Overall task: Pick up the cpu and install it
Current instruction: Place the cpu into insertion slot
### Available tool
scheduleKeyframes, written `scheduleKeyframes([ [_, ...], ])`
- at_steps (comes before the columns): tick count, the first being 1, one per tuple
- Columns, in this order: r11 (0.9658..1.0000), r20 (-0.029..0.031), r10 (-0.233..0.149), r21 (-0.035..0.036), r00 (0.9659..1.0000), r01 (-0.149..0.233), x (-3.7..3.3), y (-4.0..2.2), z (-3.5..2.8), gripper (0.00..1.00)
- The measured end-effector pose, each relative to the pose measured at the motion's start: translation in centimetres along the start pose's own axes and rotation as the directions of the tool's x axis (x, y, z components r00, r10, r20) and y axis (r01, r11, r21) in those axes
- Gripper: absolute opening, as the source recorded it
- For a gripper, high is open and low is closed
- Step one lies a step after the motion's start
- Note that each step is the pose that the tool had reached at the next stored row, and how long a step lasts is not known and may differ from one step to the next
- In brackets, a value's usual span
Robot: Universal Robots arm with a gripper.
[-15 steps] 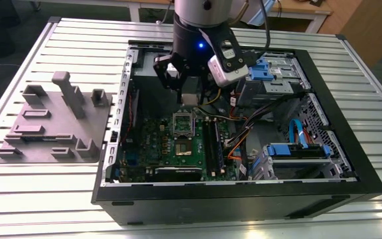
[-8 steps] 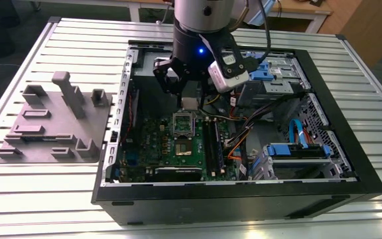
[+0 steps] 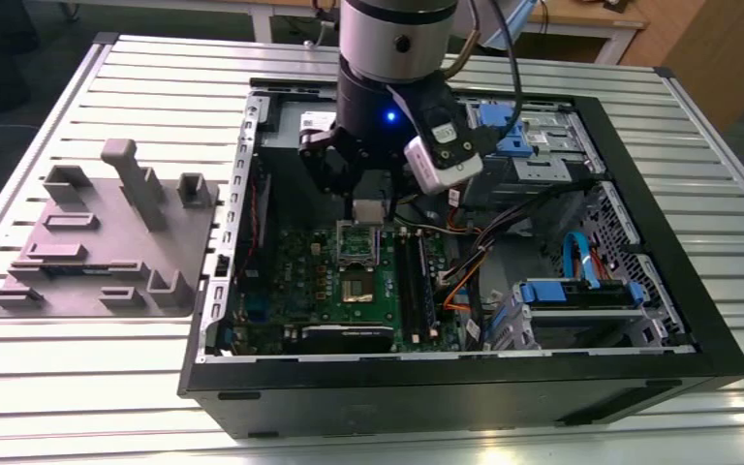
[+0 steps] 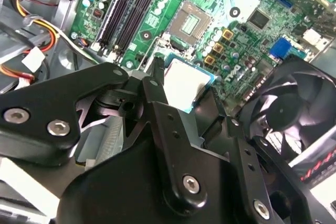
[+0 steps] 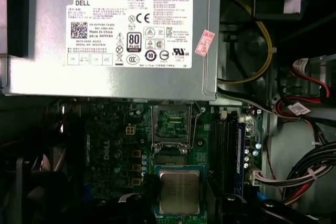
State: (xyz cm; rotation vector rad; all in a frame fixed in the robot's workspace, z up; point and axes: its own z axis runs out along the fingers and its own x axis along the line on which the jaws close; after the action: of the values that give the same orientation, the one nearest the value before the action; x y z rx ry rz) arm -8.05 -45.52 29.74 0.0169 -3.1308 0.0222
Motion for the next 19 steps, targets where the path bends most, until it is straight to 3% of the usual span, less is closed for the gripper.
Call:
scheduleKeyframes([
  [4,1.0,0.0,0.0,-0.0005,1.0,0.0,0.0,-0.42,0.55,0.47],
  [13,1.0,-0.0001,0.0,-0.0009,1.0,0.0,-0.01,-0.49,1.87,0.47],
  [19,1.0,-0.0002,0.0,-0.0007,1.0,0.0,-0.01,-0.49,1.98,0.47],
])
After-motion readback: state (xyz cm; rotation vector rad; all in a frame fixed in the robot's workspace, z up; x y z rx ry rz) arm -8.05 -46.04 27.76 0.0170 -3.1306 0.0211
